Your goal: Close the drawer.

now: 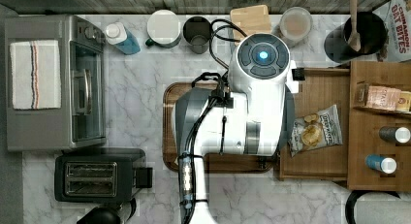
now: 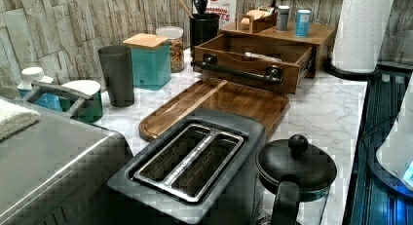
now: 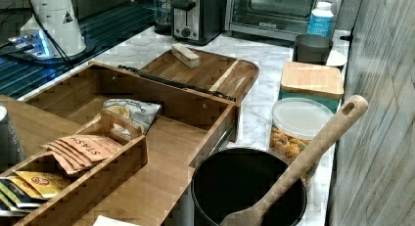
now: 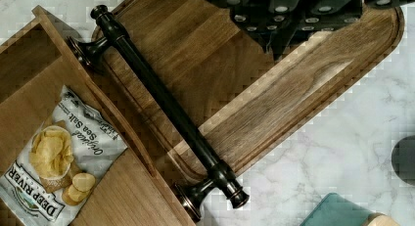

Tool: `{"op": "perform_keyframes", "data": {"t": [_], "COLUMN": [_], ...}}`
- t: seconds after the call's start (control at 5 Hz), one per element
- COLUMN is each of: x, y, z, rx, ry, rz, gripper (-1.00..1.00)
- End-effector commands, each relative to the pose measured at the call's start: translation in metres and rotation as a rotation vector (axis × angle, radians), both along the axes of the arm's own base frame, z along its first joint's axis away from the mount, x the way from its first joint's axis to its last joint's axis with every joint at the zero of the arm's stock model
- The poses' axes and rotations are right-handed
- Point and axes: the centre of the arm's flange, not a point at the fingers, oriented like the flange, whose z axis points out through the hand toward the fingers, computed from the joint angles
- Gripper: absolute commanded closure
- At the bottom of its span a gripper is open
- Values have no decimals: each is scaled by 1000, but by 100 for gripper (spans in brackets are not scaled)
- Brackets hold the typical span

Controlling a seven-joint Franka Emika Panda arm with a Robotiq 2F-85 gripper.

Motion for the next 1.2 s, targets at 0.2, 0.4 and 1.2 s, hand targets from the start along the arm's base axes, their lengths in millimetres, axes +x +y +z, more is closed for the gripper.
{"op": "perform_keyframes", "data": {"t": [0.2, 0.4, 1.2], "x": [0, 24, -47], "y": [-1, 10, 35], "z": [0, -14, -171], "rx": [-2, -36, -44], "ry": [0, 5, -58], "rz": [0, 158, 537], "gripper": [100, 100, 100]}}
